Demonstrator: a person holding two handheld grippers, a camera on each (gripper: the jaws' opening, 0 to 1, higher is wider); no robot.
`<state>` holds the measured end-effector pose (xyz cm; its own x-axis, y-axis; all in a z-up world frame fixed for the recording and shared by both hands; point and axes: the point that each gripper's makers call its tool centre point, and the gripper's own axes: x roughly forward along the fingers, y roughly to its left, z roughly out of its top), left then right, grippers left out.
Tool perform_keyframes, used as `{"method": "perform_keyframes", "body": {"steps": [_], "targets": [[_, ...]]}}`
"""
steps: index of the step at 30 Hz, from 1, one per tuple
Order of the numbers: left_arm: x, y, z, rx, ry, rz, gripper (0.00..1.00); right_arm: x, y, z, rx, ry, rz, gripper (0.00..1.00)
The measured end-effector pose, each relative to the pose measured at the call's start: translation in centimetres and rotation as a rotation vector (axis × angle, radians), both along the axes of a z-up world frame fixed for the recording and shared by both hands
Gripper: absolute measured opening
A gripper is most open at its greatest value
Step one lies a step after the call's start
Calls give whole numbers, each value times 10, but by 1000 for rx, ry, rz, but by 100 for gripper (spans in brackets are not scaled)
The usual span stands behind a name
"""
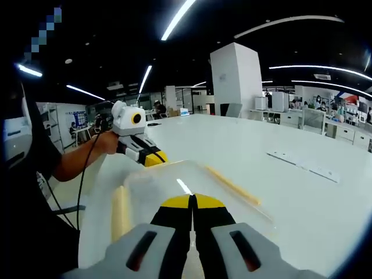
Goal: Snap each plastic latch of the storage box into its locked position after aligning the lid with the box until every specified latch is closed and the lid sits flush.
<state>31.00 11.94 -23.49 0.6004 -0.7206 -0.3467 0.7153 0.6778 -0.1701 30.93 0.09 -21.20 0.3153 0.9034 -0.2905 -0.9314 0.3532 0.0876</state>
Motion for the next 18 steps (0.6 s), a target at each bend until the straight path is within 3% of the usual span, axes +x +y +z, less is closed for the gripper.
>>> {"method": "perform_keyframes", "body": {"steps": [9, 18], "targets": [[-1, 1, 0, -30, 14, 11, 0, 1, -4, -1, -34, -22, 1, 0], [-4, -2, -8, -43, 83, 7, 0, 1, -10, -1, -41, 22, -3, 0]]}}
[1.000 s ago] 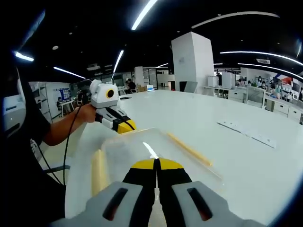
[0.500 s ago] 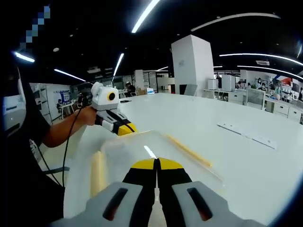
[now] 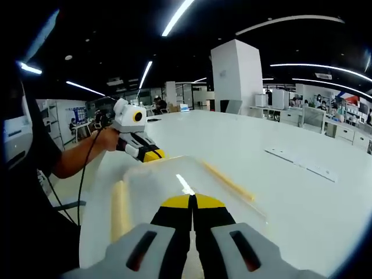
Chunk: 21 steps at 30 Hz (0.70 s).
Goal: Snap each plastic latch of the storage box into its locked position after aligning the lid with the box until every specified latch is closed and the lid sits flush.
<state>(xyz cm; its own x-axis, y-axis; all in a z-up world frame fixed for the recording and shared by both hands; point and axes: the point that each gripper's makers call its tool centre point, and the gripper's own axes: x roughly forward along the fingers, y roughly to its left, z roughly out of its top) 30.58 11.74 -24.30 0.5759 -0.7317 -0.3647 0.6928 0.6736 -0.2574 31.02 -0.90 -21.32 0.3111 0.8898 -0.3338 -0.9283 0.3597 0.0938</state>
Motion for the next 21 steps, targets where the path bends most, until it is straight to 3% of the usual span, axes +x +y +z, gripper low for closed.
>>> {"method": "perform_keyframes", "body": {"steps": [8, 10, 11, 21], "targets": [[-1, 0, -1, -30, 43, 23, 0, -11, 5, 0, 24, 32, 36, 0], [0, -1, -1, -29, 59, 39, 0, -15, 9, -2, -15, -3, 61, 0], [0, -1, -1, -29, 61, 41, 0, -18, 12, 0, -2, 21, 65, 0], [-1, 0, -1, -51, 123, 83, 0, -19, 10, 0, 12, 27, 65, 0]]}}
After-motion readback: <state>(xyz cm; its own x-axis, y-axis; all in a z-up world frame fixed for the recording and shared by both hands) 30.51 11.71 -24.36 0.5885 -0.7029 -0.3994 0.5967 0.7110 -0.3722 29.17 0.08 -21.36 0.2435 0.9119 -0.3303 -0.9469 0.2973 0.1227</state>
